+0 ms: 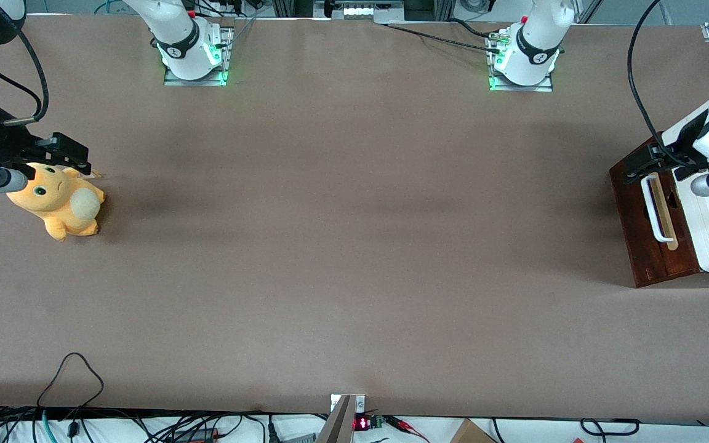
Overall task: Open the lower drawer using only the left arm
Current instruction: 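Move the left gripper toward the white handle of the lower wooden drawer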
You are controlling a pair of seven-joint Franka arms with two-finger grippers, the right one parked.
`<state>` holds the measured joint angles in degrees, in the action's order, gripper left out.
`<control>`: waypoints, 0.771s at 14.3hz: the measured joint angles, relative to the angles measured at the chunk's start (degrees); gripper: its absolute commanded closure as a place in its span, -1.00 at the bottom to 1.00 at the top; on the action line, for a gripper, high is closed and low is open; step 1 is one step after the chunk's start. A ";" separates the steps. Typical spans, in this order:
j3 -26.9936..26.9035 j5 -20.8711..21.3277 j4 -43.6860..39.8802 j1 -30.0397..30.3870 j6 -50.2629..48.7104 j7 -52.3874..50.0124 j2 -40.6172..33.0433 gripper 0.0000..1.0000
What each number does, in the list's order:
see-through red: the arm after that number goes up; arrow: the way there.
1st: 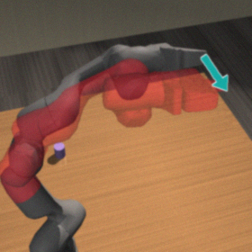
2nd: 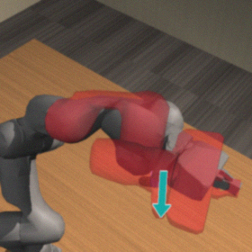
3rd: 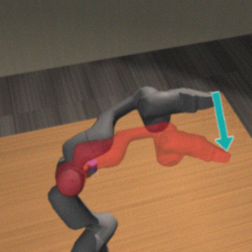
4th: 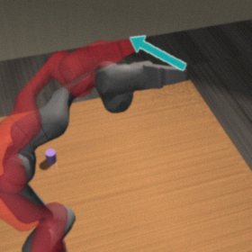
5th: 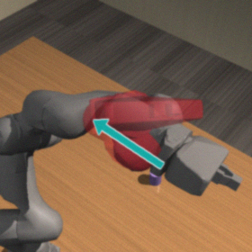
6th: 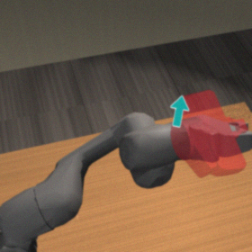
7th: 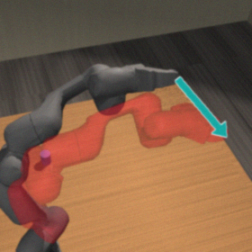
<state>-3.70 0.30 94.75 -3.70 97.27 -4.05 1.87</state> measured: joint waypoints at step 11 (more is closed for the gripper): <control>0.68 0.00 -2.38 0.00 -4.13 0.11 0.06 -1.00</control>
<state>-3.02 0.29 92.37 -3.70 93.14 -3.94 1.93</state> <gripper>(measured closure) 0.000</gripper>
